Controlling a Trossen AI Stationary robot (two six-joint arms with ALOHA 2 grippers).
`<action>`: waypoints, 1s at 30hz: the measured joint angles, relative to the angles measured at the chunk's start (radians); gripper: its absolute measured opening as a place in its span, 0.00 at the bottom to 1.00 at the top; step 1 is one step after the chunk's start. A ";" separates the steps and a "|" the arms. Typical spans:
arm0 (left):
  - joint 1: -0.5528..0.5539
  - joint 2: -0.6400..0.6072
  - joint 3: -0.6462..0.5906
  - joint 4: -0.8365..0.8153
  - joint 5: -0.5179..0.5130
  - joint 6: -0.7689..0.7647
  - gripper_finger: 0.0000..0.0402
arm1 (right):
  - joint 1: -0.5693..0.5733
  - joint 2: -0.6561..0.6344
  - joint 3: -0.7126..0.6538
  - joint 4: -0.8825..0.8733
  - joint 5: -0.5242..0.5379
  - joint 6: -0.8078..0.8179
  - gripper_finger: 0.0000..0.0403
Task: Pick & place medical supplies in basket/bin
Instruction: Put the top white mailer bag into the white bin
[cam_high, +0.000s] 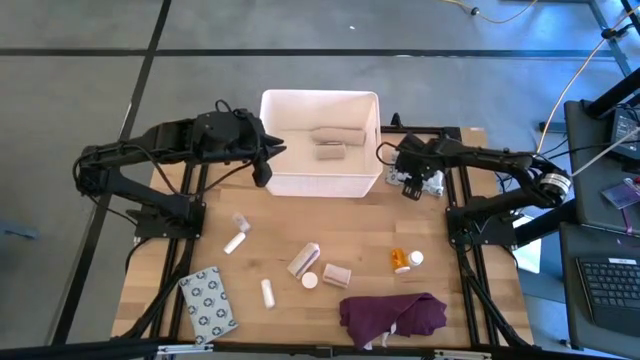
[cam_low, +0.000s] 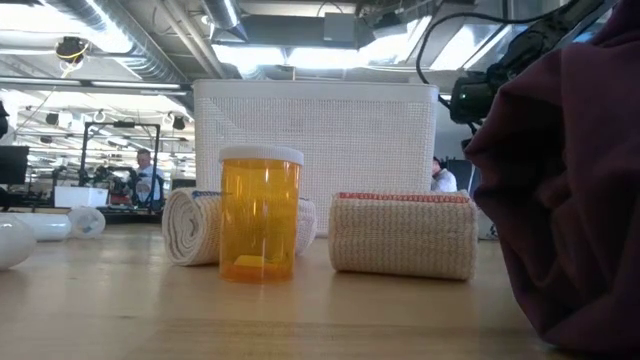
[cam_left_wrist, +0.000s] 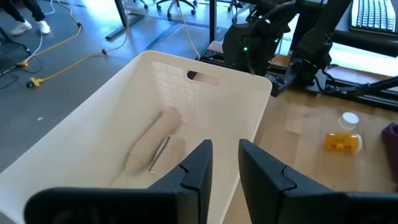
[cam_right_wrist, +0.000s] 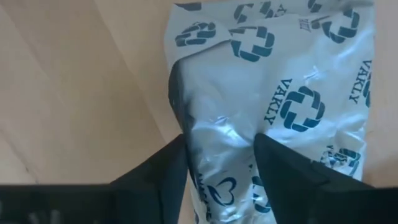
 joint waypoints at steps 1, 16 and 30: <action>0.000 0.000 0.000 0.001 0.000 0.000 0.18 | 0.001 0.005 0.000 -0.002 0.003 -0.001 0.42; 0.000 0.000 0.000 -0.012 0.000 0.000 0.17 | -0.001 0.009 0.003 0.001 0.006 -0.002 0.01; 0.000 0.000 0.000 -0.022 -0.001 0.001 0.15 | -0.002 -0.135 0.293 -0.302 -0.048 0.096 0.00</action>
